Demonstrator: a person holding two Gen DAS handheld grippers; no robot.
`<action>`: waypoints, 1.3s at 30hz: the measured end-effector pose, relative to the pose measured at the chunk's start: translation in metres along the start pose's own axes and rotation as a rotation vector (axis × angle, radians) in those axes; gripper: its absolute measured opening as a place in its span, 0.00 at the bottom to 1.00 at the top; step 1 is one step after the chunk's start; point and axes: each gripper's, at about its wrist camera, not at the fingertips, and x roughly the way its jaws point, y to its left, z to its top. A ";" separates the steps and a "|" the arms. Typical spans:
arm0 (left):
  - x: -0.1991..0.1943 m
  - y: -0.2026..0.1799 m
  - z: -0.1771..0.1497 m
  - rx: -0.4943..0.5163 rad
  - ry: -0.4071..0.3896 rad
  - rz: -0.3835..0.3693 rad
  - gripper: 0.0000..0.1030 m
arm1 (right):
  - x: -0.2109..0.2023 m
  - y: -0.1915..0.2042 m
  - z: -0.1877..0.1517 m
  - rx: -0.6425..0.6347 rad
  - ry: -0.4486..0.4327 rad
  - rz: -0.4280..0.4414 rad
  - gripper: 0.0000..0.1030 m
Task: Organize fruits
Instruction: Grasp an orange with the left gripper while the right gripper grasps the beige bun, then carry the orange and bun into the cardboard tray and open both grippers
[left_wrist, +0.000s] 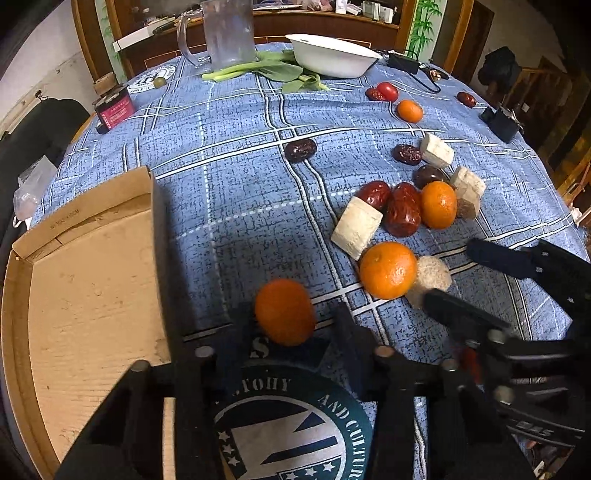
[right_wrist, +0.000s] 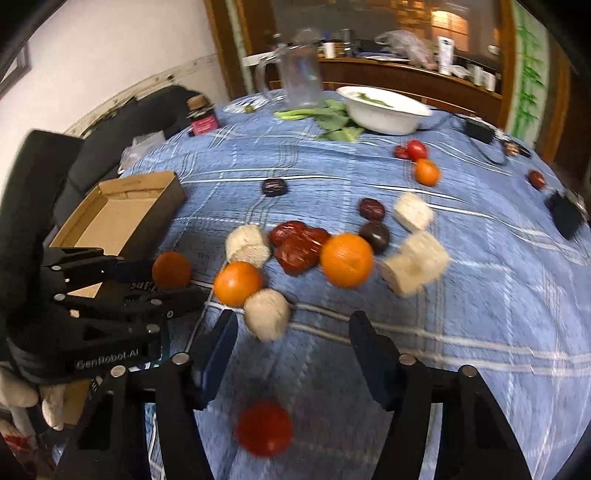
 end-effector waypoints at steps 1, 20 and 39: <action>0.000 0.001 0.000 -0.003 -0.002 0.007 0.26 | 0.006 0.001 0.001 -0.005 0.011 0.012 0.59; -0.044 0.011 -0.025 -0.058 -0.111 -0.028 0.25 | -0.023 0.025 -0.007 -0.022 -0.042 0.101 0.31; -0.070 0.177 -0.007 -0.261 -0.109 0.049 0.25 | -0.005 0.115 0.074 -0.031 -0.023 0.292 0.32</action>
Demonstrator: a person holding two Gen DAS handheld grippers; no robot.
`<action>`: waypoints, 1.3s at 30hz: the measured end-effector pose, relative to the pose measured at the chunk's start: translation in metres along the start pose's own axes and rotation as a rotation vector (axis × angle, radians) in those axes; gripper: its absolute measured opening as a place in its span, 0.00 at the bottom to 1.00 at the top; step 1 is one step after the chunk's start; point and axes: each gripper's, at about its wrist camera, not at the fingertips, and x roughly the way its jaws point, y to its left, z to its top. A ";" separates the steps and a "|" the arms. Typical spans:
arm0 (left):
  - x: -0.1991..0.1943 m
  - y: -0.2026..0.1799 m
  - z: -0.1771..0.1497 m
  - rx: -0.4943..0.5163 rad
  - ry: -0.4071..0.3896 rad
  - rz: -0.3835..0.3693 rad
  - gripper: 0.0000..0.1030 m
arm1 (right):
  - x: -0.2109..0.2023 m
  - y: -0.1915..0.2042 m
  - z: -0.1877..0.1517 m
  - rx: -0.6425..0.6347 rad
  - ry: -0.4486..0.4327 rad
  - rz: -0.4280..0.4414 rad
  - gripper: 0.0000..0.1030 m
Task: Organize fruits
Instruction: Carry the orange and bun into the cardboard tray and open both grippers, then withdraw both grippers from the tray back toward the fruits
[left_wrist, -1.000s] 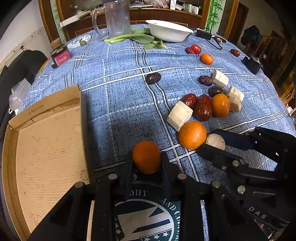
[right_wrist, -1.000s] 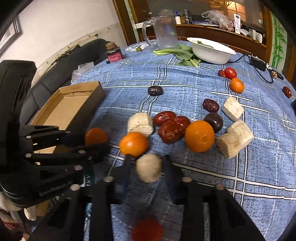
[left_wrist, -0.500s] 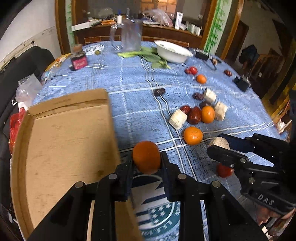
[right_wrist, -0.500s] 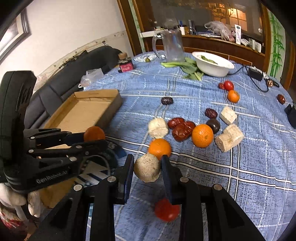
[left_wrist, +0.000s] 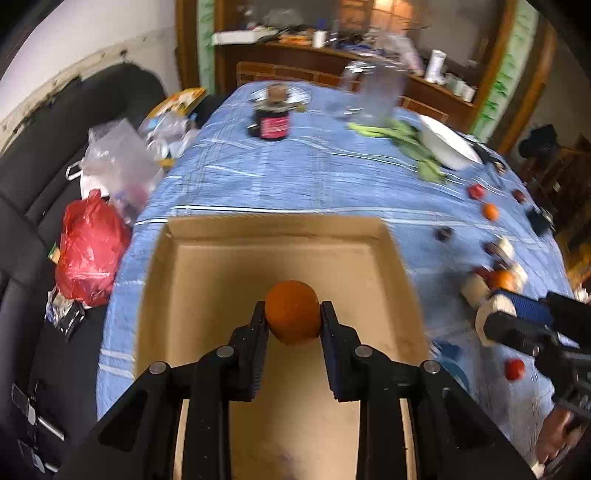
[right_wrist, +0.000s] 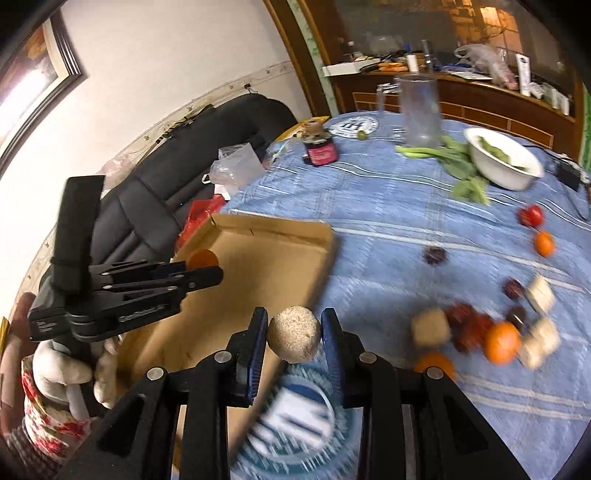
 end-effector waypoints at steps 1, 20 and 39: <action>0.007 0.008 0.006 -0.013 0.010 0.003 0.25 | 0.011 0.002 0.008 0.006 0.011 0.006 0.32; 0.060 0.046 0.027 -0.128 0.069 0.015 0.28 | 0.123 0.008 0.044 0.001 0.104 -0.086 0.38; -0.049 -0.036 -0.024 -0.085 -0.102 -0.144 0.64 | -0.014 -0.027 -0.005 0.073 -0.084 -0.126 0.64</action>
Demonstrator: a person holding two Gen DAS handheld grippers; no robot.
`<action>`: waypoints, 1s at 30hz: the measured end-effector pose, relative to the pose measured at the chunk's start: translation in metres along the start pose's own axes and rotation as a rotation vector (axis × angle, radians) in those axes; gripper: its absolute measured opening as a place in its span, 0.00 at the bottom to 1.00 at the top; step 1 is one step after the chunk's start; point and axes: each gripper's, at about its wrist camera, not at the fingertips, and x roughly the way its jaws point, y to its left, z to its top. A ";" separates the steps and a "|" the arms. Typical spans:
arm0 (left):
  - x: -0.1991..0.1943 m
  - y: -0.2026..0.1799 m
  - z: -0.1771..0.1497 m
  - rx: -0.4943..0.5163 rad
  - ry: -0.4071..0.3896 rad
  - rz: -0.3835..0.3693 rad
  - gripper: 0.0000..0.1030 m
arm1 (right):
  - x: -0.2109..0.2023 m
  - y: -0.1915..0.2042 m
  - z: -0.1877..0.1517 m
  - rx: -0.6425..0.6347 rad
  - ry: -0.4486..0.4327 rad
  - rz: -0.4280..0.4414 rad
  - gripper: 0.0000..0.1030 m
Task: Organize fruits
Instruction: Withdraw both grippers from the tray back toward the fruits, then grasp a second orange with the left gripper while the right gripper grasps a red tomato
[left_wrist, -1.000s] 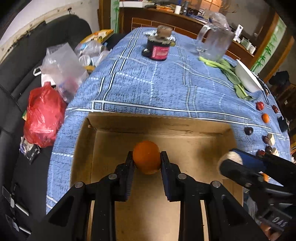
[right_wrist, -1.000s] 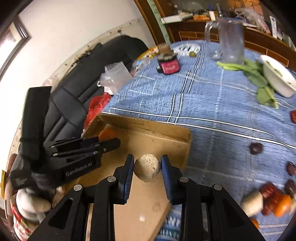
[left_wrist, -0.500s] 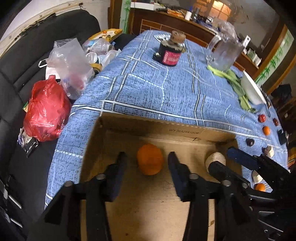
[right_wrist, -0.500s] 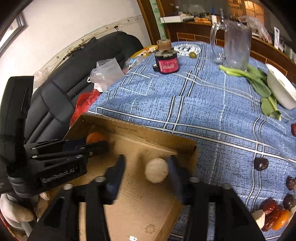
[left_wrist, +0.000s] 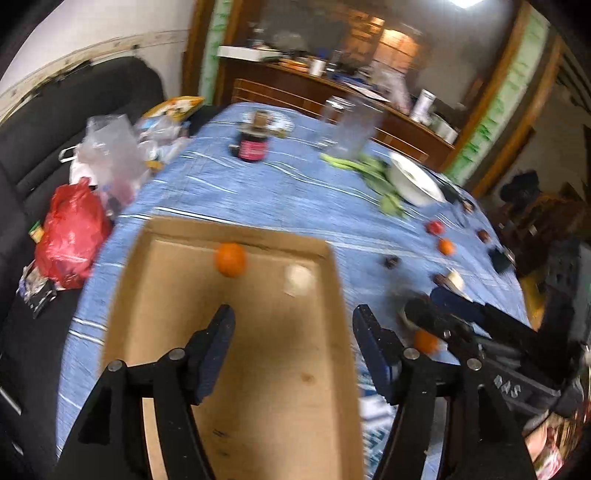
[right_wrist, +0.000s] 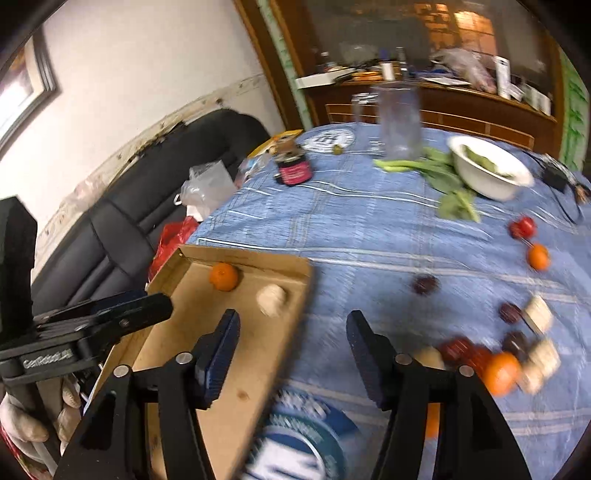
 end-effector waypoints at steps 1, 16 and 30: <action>0.000 -0.008 -0.004 0.014 0.004 -0.006 0.65 | -0.010 -0.010 -0.006 0.008 -0.006 -0.014 0.64; 0.056 -0.114 -0.063 0.152 0.127 -0.080 0.66 | -0.096 -0.160 -0.070 0.207 -0.034 -0.221 0.71; 0.106 -0.144 -0.056 0.217 0.099 -0.095 0.51 | -0.046 -0.174 -0.058 0.155 -0.007 -0.244 0.71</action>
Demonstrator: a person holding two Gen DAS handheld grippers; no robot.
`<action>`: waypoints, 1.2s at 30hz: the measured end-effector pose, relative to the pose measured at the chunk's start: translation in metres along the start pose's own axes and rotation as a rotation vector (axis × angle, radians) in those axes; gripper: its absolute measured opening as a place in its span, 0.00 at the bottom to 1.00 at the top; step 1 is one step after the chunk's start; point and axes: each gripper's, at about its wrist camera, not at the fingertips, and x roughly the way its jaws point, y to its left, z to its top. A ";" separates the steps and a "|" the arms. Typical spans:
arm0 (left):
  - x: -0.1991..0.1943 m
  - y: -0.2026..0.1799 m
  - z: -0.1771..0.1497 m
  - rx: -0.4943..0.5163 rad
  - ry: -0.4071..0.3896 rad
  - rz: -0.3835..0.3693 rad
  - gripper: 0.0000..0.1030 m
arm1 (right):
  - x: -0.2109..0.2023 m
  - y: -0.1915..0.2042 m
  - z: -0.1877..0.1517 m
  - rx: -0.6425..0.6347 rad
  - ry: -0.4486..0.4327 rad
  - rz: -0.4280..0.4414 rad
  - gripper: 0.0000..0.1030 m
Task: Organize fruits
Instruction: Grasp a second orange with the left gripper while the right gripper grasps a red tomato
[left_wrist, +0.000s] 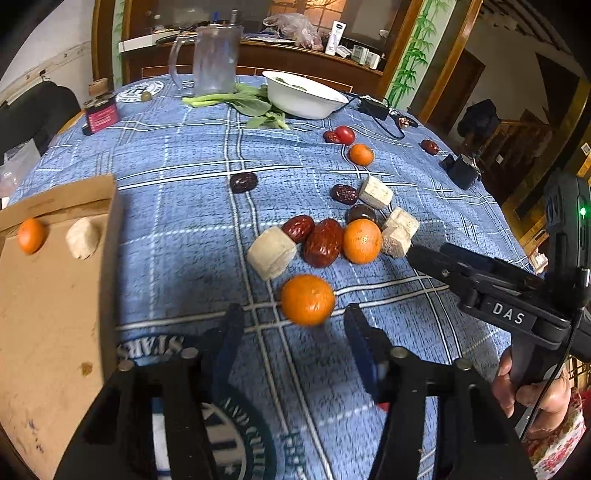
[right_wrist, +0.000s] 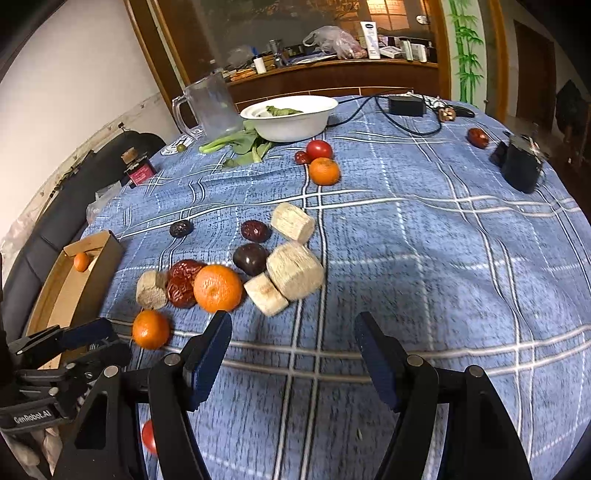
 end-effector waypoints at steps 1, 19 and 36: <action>0.003 -0.001 0.001 0.004 -0.001 -0.002 0.51 | 0.003 0.002 0.002 -0.009 0.000 -0.005 0.71; 0.021 -0.010 -0.004 0.040 -0.078 0.005 0.30 | 0.020 0.008 0.004 -0.018 -0.018 0.043 0.38; 0.019 0.001 -0.002 -0.001 -0.090 -0.090 0.30 | 0.003 0.013 -0.015 0.002 0.032 0.168 0.28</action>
